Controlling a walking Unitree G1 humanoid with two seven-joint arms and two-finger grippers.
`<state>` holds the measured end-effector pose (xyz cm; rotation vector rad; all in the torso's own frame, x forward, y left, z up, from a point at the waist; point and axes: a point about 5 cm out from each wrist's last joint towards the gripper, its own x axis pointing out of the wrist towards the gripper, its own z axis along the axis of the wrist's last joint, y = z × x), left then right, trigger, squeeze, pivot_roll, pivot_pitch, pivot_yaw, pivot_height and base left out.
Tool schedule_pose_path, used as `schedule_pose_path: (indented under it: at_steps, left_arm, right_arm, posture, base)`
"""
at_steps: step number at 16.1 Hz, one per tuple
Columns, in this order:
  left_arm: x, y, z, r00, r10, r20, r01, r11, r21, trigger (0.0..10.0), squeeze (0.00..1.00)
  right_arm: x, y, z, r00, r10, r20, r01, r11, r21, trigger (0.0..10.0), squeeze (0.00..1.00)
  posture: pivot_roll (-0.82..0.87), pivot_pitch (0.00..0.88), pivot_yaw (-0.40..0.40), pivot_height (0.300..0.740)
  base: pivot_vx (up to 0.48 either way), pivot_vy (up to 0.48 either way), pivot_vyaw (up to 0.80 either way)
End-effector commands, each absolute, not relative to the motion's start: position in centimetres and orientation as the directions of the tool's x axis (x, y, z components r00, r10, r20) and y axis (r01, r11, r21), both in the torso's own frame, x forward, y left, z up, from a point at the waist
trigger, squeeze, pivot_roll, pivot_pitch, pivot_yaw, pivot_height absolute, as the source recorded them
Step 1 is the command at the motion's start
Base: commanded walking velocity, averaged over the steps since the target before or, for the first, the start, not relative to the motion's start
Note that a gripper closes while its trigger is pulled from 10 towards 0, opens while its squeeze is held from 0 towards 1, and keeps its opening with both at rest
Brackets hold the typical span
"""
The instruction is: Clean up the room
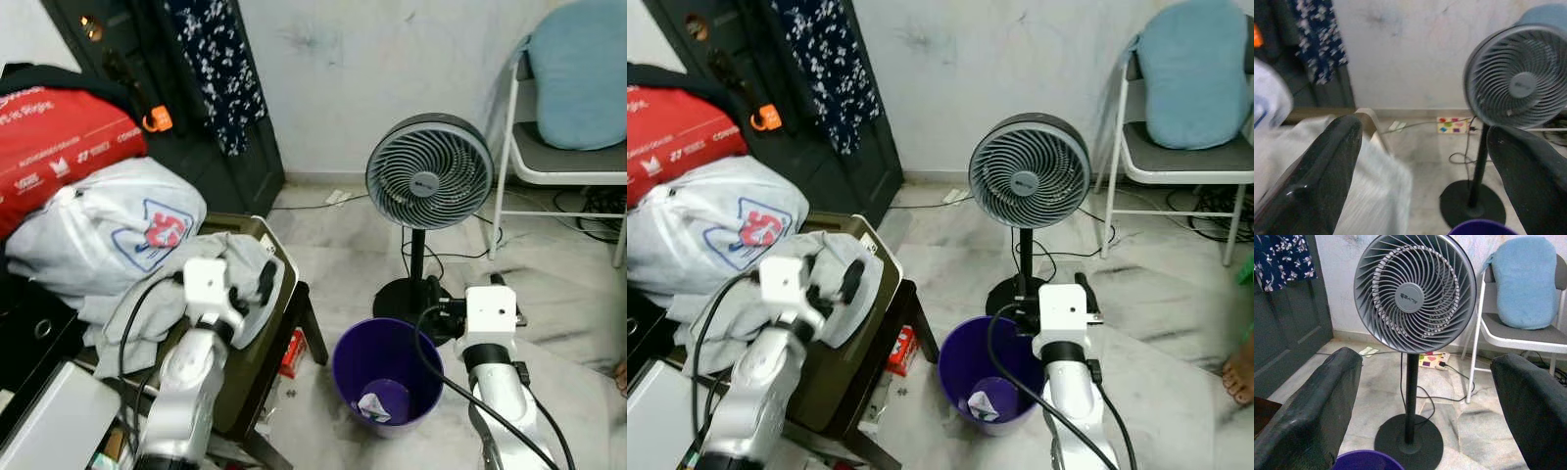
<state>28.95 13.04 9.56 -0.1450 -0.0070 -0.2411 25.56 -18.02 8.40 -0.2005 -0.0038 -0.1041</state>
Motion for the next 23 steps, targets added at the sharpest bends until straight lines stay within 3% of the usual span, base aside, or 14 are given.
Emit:
schedule_pose_path:
  at_steps: [1, 4, 5, 6, 7, 11, 23]
  left_arm:
    - [28.9, 13.8, 9.1, 0.976, -0.219, 0.0, 0.217, 0.967, -0.132, 10.0, 0.0]
    - [28.3, 14.1, 8.6, 0.987, -0.164, 0.002, 0.162, 0.975, -0.154, 10.0, 0.0]
    - [28.1, 14.1, 8.5, 0.988, -0.154, 0.001, 0.153, 0.976, -0.158, 10.0, 0.0]
    - [27.5, 14.1, 8.2, 0.992, -0.125, -0.002, 0.123, 0.978, -0.171, 10.0, 0.0]
    - [27.2, 14.1, 8.0, 0.994, -0.113, -0.003, 0.111, 0.978, -0.174, 10.0, 0.0]
    - [27.1, 14.6, 8.0, 0.996, -0.092, 0.002, 0.091, 0.981, -0.169, 10.0, 0.0]
    - [27.6, 14.0, 9.4, 0.992, -0.111, 0.056, 0.12, 0.976, -0.182, 10.0, 0.0]
  right_arm:
    - [25.6, -17.8, 8.6, 0.995, -0.097, 0.023, 0.099, 0.976, -0.194, 10.0, 1.0]
    - [26.2, -17.7, 8.9, 0.999, -0.035, 0.012, 0.036, 0.974, -0.223, 10.0, 1.0]
    - [26.4, -17.7, 8.9, 1.0, -0.024, 0.01, 0.026, 0.973, -0.228, 10.0, 0.93]
    - [27.0, -17.5, 9.1, 1.0, 0.014, 0.006, -0.012, 0.971, -0.238, 10.0, 0.32]
    - [27.3, -17.3, 9.2, 0.999, 0.032, 0.003, -0.031, 0.97, -0.243, 10.0, 0.0]
    - [27.9, -16.2, 9.5, 0.997, 0.073, 0.012, -0.068, 0.964, -0.258, 10.0, 0.0]
    - [27.4, -16.2, 9.9, 0.995, 0.095, 0.036, -0.081, 0.956, -0.282, 10.0, 0.0]
  posture:
    - [-0.31, 0.0, 0.214, 0.74]
    - [-0.28, 0.0, 0.148, 0.74]
    - [-0.27, 0.0, 0.127, 0.74]
    - [-0.26, 0.0, 0.1, 0.74]
    - [-0.25, 0.0, 0.097, 0.74]
    - [-0.25, 0.0, 0.085, 0.74]
    - [-0.26, 0.0, 0.092, 0.74]
  base:
    - [0.0, 0.0, 0.0]
    - [0.0, 0.0, 0.0]
    - [0.0, 0.0, 0.0]
    - [0.0, 0.0, 0.0]
    - [0.0, 0.0, 0.0]
    - [0.0, 0.0, 0.0]
    - [0.0, 0.0, 0.8]
